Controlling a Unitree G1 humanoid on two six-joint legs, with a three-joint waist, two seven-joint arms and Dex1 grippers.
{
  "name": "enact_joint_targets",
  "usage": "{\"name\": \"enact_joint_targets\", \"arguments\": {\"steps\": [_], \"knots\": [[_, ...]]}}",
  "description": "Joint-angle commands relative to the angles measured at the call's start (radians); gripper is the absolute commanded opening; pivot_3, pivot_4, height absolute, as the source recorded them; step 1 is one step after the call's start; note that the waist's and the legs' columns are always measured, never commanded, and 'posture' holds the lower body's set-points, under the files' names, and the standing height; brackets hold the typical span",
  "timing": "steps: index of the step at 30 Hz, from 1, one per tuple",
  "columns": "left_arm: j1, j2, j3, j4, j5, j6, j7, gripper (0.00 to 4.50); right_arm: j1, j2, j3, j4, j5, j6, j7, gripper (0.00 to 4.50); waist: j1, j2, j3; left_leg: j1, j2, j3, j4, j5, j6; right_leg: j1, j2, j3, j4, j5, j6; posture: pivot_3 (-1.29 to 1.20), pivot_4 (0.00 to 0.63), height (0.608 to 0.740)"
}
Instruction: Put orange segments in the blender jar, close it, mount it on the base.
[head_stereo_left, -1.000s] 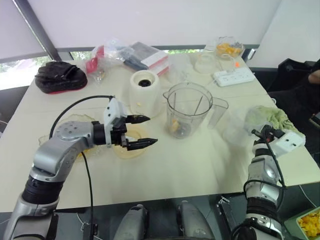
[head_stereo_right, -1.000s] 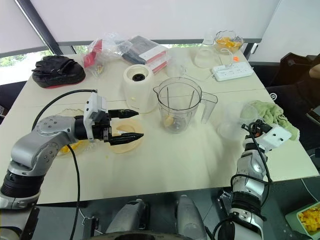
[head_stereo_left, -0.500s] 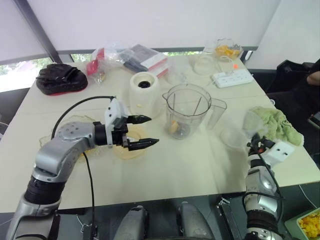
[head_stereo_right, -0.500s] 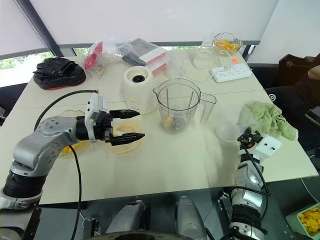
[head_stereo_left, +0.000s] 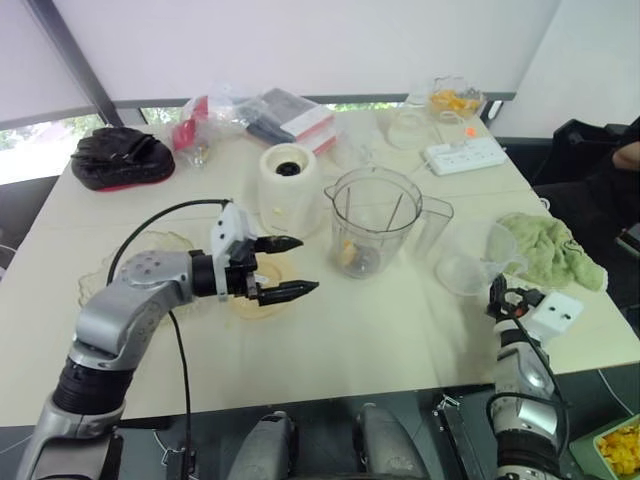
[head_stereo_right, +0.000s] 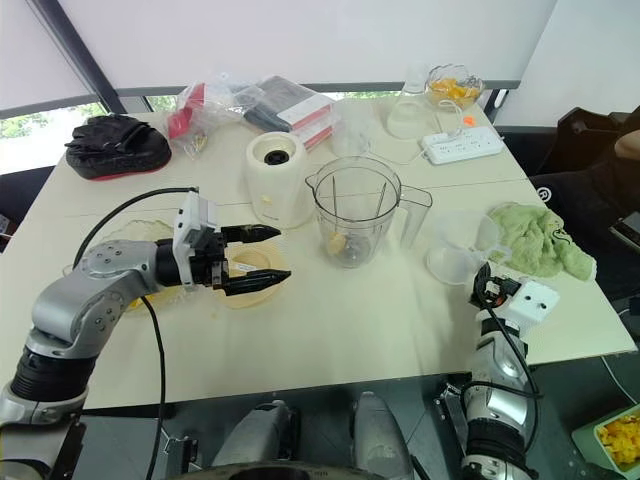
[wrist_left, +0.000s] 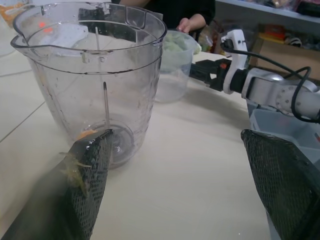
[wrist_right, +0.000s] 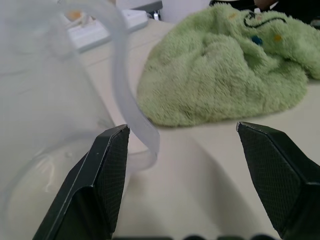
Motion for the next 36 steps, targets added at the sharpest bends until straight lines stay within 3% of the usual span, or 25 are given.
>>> {"name": "enact_joint_targets", "arguments": {"steps": [1,10,16,22,30,36], "knots": [[-0.001,0.000,-0.003,-0.033,0.000,-0.017,0.003,4.23,0.034,-0.006,-0.004,-0.089,0.003,0.006,0.001,3.58,0.000,0.000,0.000,0.000,0.000,0.000,0.000,0.000,0.000,0.000,0.000,0.000,0.000,0.000,0.000,0.00,0.150,0.740],[-0.006,0.000,-0.008,-0.022,-0.001,-0.021,-0.005,4.23,0.170,0.002,0.028,-0.277,0.017,0.089,0.035,3.58,0.004,0.000,0.000,0.000,0.000,0.000,-0.001,0.000,0.000,0.000,0.000,0.000,-0.001,0.000,0.000,0.00,0.150,0.740],[-0.031,0.011,-0.005,0.013,0.001,-0.023,-0.026,4.23,0.350,-0.075,0.099,-0.498,0.026,0.186,0.176,3.58,0.010,0.001,0.001,0.000,0.000,0.000,-0.002,0.000,0.000,0.000,-0.001,0.000,-0.002,0.000,0.000,0.00,0.150,0.740],[-0.057,0.037,-0.006,0.064,0.009,-0.036,-0.071,4.23,0.364,-0.252,0.056,-0.655,0.124,0.326,0.329,3.58,0.033,0.002,0.001,0.000,0.000,-0.002,-0.006,0.000,0.000,0.000,-0.001,-0.001,-0.004,0.000,0.000,0.00,0.150,0.740],[-0.124,0.087,-0.032,0.161,0.048,-0.056,-0.167,4.23,0.357,-0.696,-0.011,-0.816,0.395,0.670,0.717,3.58,0.030,0.000,0.002,0.000,0.000,-0.002,-0.006,0.000,0.000,0.002,-0.001,-0.002,-0.006,0.000,0.000,0.00,0.150,0.740],[-0.141,0.128,-0.028,0.184,0.069,-0.050,-0.201,4.23,0.285,-0.837,-0.043,-0.912,0.529,0.798,0.815,3.58,0.031,-0.002,0.003,0.000,0.001,-0.002,-0.007,0.000,0.001,0.002,-0.001,-0.003,-0.009,0.000,0.000,0.00,0.150,0.740]]}}
